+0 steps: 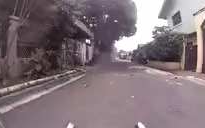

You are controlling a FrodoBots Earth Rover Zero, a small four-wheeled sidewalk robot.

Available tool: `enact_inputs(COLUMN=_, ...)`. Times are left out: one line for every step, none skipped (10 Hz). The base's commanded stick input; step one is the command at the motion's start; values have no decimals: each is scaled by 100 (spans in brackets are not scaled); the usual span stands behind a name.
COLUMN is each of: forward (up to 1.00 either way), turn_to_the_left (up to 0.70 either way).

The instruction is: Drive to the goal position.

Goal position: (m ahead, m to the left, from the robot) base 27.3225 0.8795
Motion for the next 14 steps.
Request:
enact_inputs(forward=70, turn_to_the_left=0)
enact_inputs(forward=70, turn_to_the_left=0)
enact_inputs(forward=70, turn_to_the_left=0)
enact_inputs(forward=70, turn_to_the_left=0)
enact_inputs(forward=70, turn_to_the_left=0)
enact_inputs(forward=70, turn_to_the_left=0)
enact_inputs(forward=70, turn_to_the_left=0)
enact_inputs(forward=70, turn_to_the_left=0)
enact_inputs(forward=70, turn_to_the_left=0)
enact_inputs(forward=70, turn_to_the_left=0)
enact_inputs(forward=70, turn_to_the_left=0)
enact_inputs(forward=70, turn_to_the_left=0)
enact_inputs(forward=70, turn_to_the_left=0)
enact_inputs(forward=70, turn_to_the_left=0)
